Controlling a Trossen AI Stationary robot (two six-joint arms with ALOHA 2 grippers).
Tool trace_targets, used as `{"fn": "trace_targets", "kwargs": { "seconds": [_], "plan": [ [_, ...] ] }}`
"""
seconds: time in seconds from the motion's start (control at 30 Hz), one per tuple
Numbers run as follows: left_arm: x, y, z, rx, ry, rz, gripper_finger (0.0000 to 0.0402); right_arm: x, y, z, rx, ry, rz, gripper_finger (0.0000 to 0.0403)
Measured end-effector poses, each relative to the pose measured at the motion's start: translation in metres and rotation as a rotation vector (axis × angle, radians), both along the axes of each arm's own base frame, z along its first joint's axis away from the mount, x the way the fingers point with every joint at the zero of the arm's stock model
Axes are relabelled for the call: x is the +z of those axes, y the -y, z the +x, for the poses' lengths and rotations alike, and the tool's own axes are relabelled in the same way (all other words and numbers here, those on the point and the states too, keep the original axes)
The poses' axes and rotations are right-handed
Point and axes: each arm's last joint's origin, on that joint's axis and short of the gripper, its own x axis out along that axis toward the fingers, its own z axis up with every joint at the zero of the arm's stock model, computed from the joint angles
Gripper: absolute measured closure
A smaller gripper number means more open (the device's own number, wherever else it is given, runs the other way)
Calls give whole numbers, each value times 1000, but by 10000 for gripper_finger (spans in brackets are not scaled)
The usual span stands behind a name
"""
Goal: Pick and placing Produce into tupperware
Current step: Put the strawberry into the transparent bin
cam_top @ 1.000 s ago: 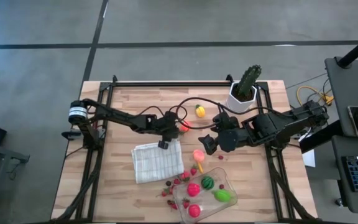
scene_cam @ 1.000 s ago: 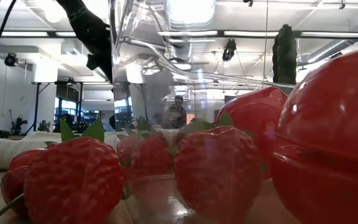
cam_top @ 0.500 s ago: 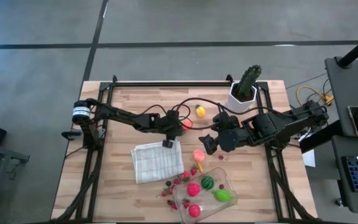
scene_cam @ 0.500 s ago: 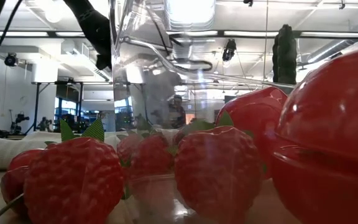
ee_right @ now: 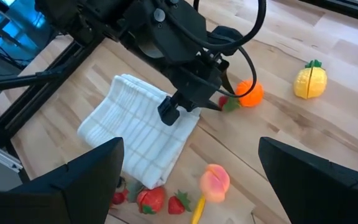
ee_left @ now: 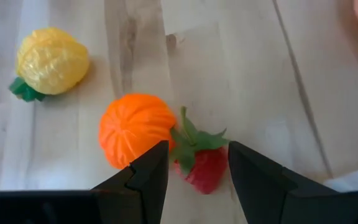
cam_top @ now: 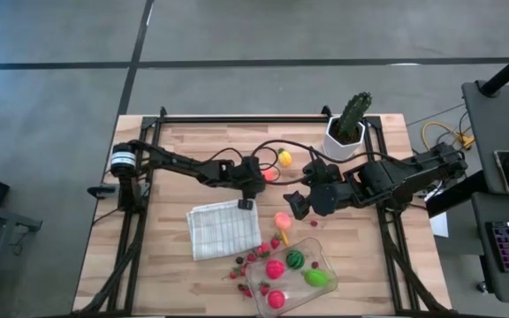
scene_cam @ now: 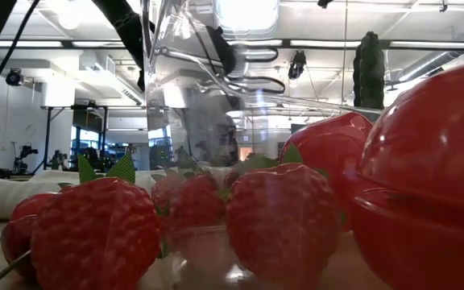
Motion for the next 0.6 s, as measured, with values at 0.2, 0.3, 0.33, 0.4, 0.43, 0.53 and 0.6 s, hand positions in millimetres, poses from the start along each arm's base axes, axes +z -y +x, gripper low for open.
{"fn": "trace_targets", "kwargs": {
  "seconds": [0.2, 0.3, 0.33, 0.4, 0.43, 0.53, 0.6],
  "plan": [
    [-2, 1, -1, 39, 13, -95, 249, -1, 0, -1, 0, -9, -4, 39],
    [-2, 1, -1, 41, 13, -93, 249, -1, 0, -1, 0, -15, -6, 39],
    [-2, 0, -1, 47, 13, -88, 249, -1, 0, -1, 0, -16, -6, 39],
    [-2, -2, -1, 60, 16, -77, 249, -1, 0, -1, 0, -17, -7, 39],
    [-2, -3, -1, 63, 15, -77, 249, -1, 0, -1, 0, -17, -7, 39],
    [-2, -5, -2, 68, 14, -76, 249, -1, 0, -1, 0, -17, -7, 39],
    [-3, -5, -2, 68, 10, -77, 249, -1, 0, -1, 0, -17, -7, 39]
  ]
}}
